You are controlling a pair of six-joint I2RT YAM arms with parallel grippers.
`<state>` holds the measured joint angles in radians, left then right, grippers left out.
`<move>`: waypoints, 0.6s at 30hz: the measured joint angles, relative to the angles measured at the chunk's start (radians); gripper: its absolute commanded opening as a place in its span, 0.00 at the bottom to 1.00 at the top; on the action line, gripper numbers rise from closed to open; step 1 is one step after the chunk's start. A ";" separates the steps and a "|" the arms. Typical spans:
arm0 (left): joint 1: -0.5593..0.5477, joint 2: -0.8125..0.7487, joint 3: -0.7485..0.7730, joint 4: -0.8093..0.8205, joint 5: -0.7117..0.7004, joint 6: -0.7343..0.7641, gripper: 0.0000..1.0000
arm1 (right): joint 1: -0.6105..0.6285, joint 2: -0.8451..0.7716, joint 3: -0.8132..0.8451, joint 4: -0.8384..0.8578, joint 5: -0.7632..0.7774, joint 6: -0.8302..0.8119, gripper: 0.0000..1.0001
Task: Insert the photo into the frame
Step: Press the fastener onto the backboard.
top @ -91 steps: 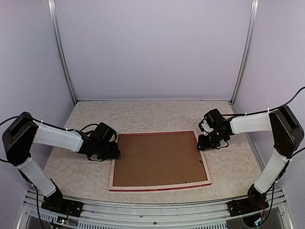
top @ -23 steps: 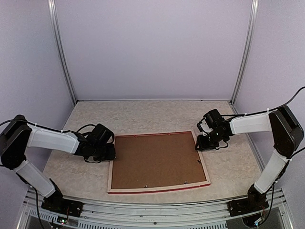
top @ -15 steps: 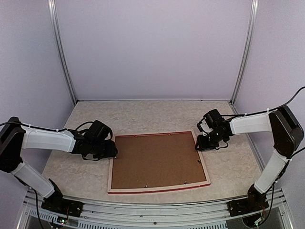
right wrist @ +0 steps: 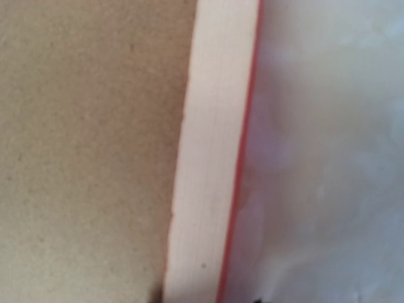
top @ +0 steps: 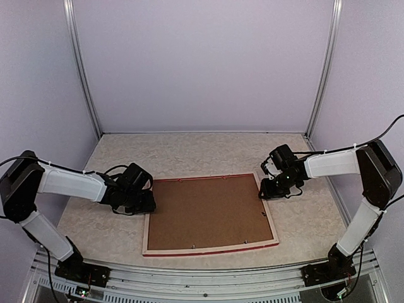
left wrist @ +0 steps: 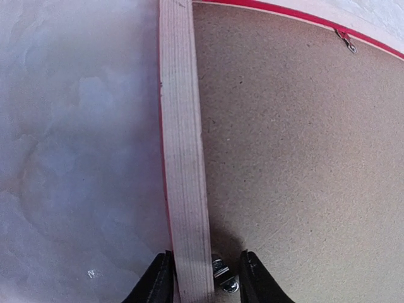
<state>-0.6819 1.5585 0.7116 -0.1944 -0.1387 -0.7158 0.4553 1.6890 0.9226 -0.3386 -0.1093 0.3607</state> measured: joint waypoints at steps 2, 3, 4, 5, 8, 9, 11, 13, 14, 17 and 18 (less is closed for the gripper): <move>-0.002 0.000 0.000 0.003 -0.002 0.000 0.28 | 0.000 0.000 0.000 0.000 0.000 0.000 0.34; -0.003 0.000 0.000 0.002 -0.003 -0.001 0.26 | 0.000 0.000 0.000 0.000 0.000 0.000 0.34; -0.002 0.000 0.000 0.002 -0.004 -0.001 0.24 | 0.000 0.000 0.000 0.000 0.000 0.000 0.34; -0.002 0.000 0.000 0.002 -0.005 -0.003 0.22 | 0.000 0.000 0.000 0.000 0.000 0.000 0.34; -0.002 -0.002 -0.005 0.009 -0.008 -0.010 0.17 | 0.000 0.000 0.000 0.000 0.000 0.000 0.34; 0.000 -0.003 -0.009 0.015 -0.008 -0.013 0.16 | 0.000 0.000 0.000 0.000 0.000 0.000 0.34; 0.002 -0.008 -0.021 0.031 -0.008 -0.016 0.12 | 0.000 0.000 0.000 0.000 0.000 0.000 0.34; 0.002 -0.013 -0.031 0.045 -0.008 -0.017 0.07 | 0.000 0.000 0.000 0.000 0.000 0.000 0.34; 0.002 -0.016 -0.036 0.053 -0.008 -0.018 0.05 | 0.000 0.000 0.000 0.000 0.000 0.000 0.34; 0.002 -0.022 -0.047 0.067 -0.008 -0.022 0.02 | 0.000 0.000 0.000 0.000 0.000 0.000 0.34; 0.002 -0.025 -0.051 0.073 -0.008 -0.024 0.04 | 0.000 0.000 -0.001 0.000 0.000 0.000 0.34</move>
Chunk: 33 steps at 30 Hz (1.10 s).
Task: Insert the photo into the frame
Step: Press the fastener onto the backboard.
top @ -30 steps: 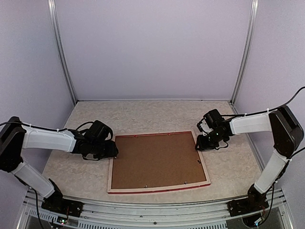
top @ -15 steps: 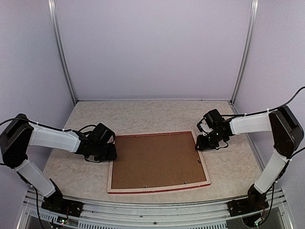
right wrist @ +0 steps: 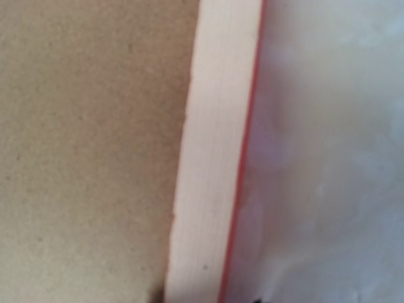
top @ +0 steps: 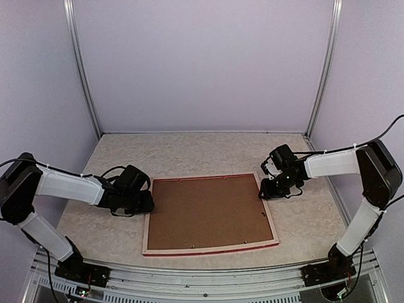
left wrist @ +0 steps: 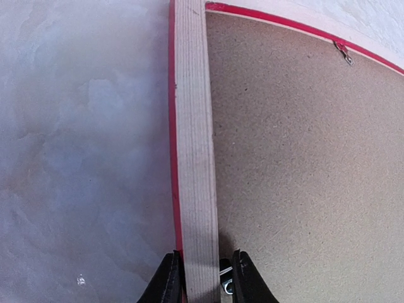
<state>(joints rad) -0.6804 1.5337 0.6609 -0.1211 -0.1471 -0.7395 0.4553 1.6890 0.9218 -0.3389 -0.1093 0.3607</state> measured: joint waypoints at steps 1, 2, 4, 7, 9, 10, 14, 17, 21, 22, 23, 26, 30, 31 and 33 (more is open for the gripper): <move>0.000 -0.002 -0.002 0.002 0.000 -0.001 0.05 | 0.000 0.000 0.000 0.000 0.000 0.000 0.34; 0.000 -0.003 -0.004 0.006 0.000 -0.002 0.08 | 0.000 0.000 0.000 0.000 0.000 0.000 0.34; 0.000 -0.003 -0.005 0.008 0.000 -0.006 0.15 | 0.000 0.000 0.000 0.001 0.000 0.000 0.33; -0.003 -0.003 -0.005 0.008 0.000 -0.015 0.26 | 0.000 0.000 -0.004 0.007 -0.001 0.009 0.30; -0.006 -0.003 -0.005 0.008 -0.006 -0.019 0.33 | 0.001 0.000 -0.010 0.016 -0.004 0.023 0.31; -0.008 -0.003 -0.005 0.008 -0.007 -0.019 0.37 | 0.001 0.000 -0.013 0.021 -0.005 0.026 0.32; -0.014 -0.002 -0.004 -0.004 -0.011 -0.016 0.49 | 0.001 -0.005 -0.027 0.037 -0.001 0.043 0.51; -0.015 0.002 0.003 -0.008 -0.010 -0.013 0.55 | 0.001 -0.034 -0.057 0.045 0.007 0.051 0.61; -0.017 0.015 0.024 -0.016 -0.010 -0.007 0.60 | 0.001 -0.099 -0.116 0.035 0.002 0.060 0.63; -0.017 0.017 0.028 -0.018 -0.010 -0.003 0.61 | 0.001 -0.115 -0.126 0.030 -0.001 0.061 0.63; -0.017 0.018 0.032 -0.019 -0.010 0.001 0.61 | 0.003 -0.130 -0.135 0.027 -0.004 0.061 0.63; -0.017 0.024 0.040 -0.023 -0.009 0.010 0.63 | 0.010 -0.179 -0.169 0.021 -0.013 0.068 0.63; -0.018 0.039 0.053 -0.026 -0.006 0.021 0.64 | 0.029 -0.242 -0.226 0.015 -0.031 0.083 0.62; -0.019 0.042 0.054 -0.026 -0.006 0.024 0.64 | 0.034 -0.256 -0.240 0.014 -0.036 0.086 0.62; -0.021 0.047 0.059 -0.026 -0.005 0.029 0.64 | 0.041 -0.277 -0.261 0.012 -0.046 0.094 0.61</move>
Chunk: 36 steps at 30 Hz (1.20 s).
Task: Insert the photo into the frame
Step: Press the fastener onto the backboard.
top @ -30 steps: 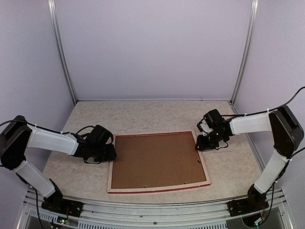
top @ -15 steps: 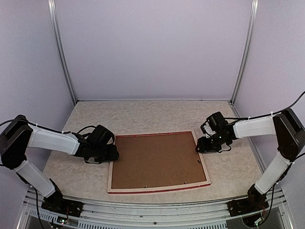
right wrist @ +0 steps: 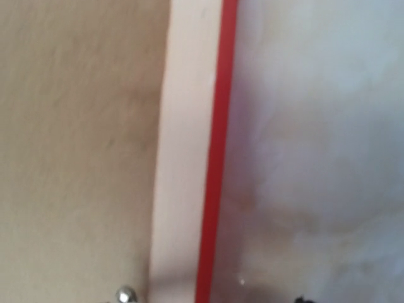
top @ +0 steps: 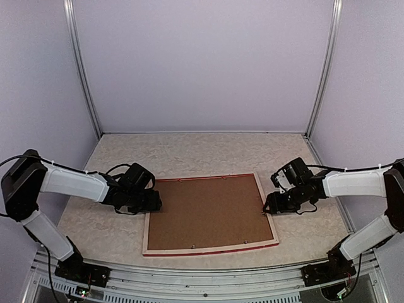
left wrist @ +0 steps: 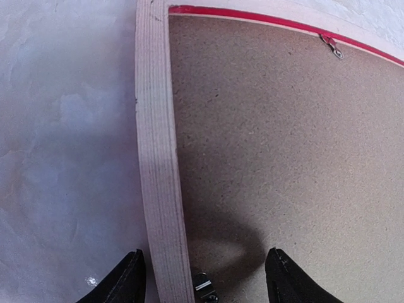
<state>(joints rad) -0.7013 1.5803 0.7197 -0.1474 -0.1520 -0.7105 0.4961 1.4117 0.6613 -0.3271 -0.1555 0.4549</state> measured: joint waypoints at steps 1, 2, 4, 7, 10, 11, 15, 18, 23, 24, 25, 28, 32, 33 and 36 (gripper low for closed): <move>-0.001 0.001 0.002 0.000 0.002 0.001 0.62 | 0.005 -0.008 -0.008 0.000 -0.003 0.004 0.61; -0.001 0.002 0.003 -0.002 0.002 0.002 0.61 | 0.009 -0.016 -0.014 0.000 -0.005 0.008 0.60; -0.002 0.002 0.003 -0.007 0.001 0.002 0.60 | 0.016 -0.028 -0.024 0.000 -0.009 0.016 0.59; -0.002 0.002 0.003 -0.013 -0.005 0.002 0.59 | 0.020 -0.032 -0.031 0.005 -0.012 0.023 0.58; -0.002 -0.001 0.003 -0.019 -0.006 0.001 0.62 | 0.020 -0.031 -0.034 0.015 -0.014 0.033 0.58; -0.002 -0.003 0.003 -0.021 -0.006 0.001 0.64 | 0.020 -0.028 -0.034 0.023 -0.013 0.037 0.59; 0.000 -0.028 0.000 -0.027 -0.006 0.001 0.68 | 0.020 -0.002 -0.028 0.043 -0.003 0.048 0.59; 0.006 -0.057 -0.003 -0.035 -0.005 0.002 0.66 | 0.020 0.027 -0.006 0.053 0.008 0.056 0.58; 0.050 -0.105 -0.017 -0.046 0.010 0.005 0.55 | 0.020 0.055 0.018 0.081 0.019 0.060 0.58; 0.061 -0.111 -0.020 -0.049 0.014 0.006 0.53 | 0.020 0.059 0.019 0.086 0.019 0.060 0.58; 0.069 -0.114 -0.024 -0.052 0.018 0.008 0.51 | 0.020 0.064 0.022 0.088 0.019 0.060 0.58; 0.084 -0.116 -0.025 -0.068 0.024 0.013 0.48 | 0.020 0.079 0.030 0.091 0.022 0.059 0.58; 0.084 -0.116 -0.025 -0.072 0.043 0.013 0.48 | 0.020 0.090 0.037 0.092 0.025 0.055 0.59; 0.083 -0.116 -0.025 -0.072 0.045 0.013 0.48 | 0.020 0.092 0.039 0.092 0.025 0.055 0.58; 0.083 -0.115 -0.025 -0.072 0.048 0.014 0.48 | 0.020 0.098 0.047 0.093 0.025 0.054 0.58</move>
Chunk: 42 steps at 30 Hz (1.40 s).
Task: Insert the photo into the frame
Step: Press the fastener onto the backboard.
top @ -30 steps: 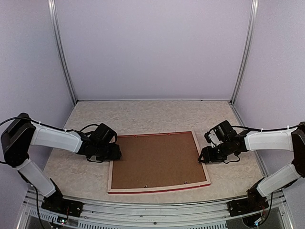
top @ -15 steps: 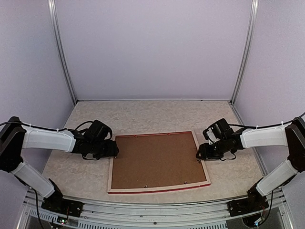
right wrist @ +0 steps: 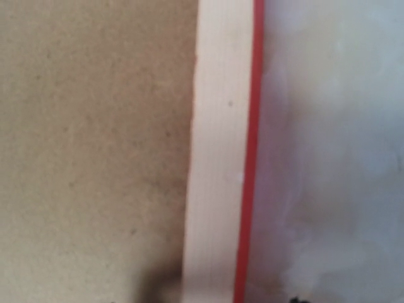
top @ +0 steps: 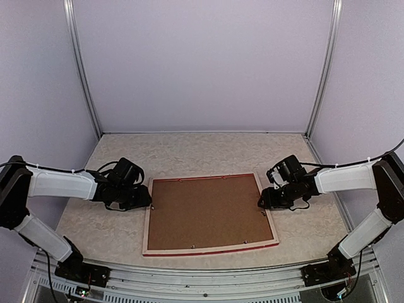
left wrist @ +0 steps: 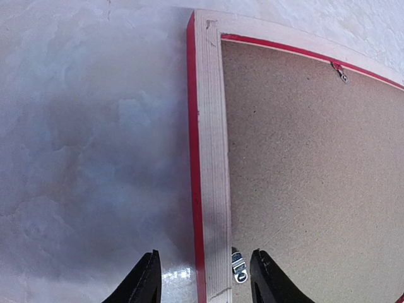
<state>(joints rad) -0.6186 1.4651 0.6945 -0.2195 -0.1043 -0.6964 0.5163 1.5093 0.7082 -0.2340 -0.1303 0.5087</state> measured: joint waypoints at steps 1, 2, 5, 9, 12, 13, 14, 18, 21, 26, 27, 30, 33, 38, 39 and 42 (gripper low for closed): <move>0.000 0.000 0.000 0.000 0.001 0.001 0.48 | 0.000 0.003 0.002 0.000 0.000 -0.002 0.58; 0.000 0.002 0.000 0.000 0.002 0.002 0.47 | 0.000 0.006 0.004 0.001 0.000 -0.002 0.58; -0.004 0.014 0.000 0.000 0.002 0.006 0.45 | 0.000 0.016 0.004 0.000 0.000 -0.004 0.58; -0.017 0.038 0.000 0.000 0.001 0.008 0.41 | 0.000 0.017 0.004 0.000 0.000 -0.007 0.58; -0.029 0.055 0.000 0.001 -0.003 0.009 0.36 | 0.000 0.017 0.004 0.000 0.000 -0.010 0.58; -0.032 0.058 0.000 0.002 -0.006 0.008 0.35 | 0.000 0.017 0.004 0.000 0.000 -0.010 0.58; -0.035 0.060 0.000 0.003 -0.010 0.008 0.33 | 0.000 0.017 0.004 0.000 0.000 -0.010 0.58; -0.051 0.066 0.004 0.006 -0.032 0.006 0.24 | 0.000 0.017 0.004 0.000 0.000 -0.011 0.58; -0.059 0.074 0.014 0.005 -0.043 0.005 0.20 | 0.000 0.017 0.004 0.000 0.000 -0.013 0.58; -0.071 0.095 0.036 -0.009 -0.080 0.002 0.18 | 0.000 0.017 0.004 0.000 0.000 -0.014 0.58; -0.074 0.100 0.042 -0.013 -0.087 0.002 0.18 | 0.000 0.017 0.004 0.000 0.000 -0.014 0.58; -0.080 0.117 0.058 -0.017 -0.101 0.002 0.19 | 0.000 0.017 0.004 0.000 0.000 -0.014 0.58; -0.089 0.142 0.078 -0.017 -0.123 0.002 0.16 | 0.000 0.017 0.004 0.000 0.000 -0.014 0.58; -0.106 0.172 0.105 -0.022 -0.172 0.006 0.11 | 0.000 0.017 0.004 0.000 0.000 -0.017 0.58; -0.109 0.175 0.109 -0.026 -0.179 0.006 0.11 | 0.000 0.017 0.004 0.000 0.000 -0.018 0.58; -0.119 0.187 0.125 -0.042 -0.200 0.009 0.11 | 0.000 0.017 0.004 0.000 0.000 -0.018 0.58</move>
<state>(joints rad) -0.7372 1.6516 0.8192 -0.2611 -0.3038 -0.6876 0.5163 1.5261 0.7120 -0.2340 -0.1299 0.4911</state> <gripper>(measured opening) 0.150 0.579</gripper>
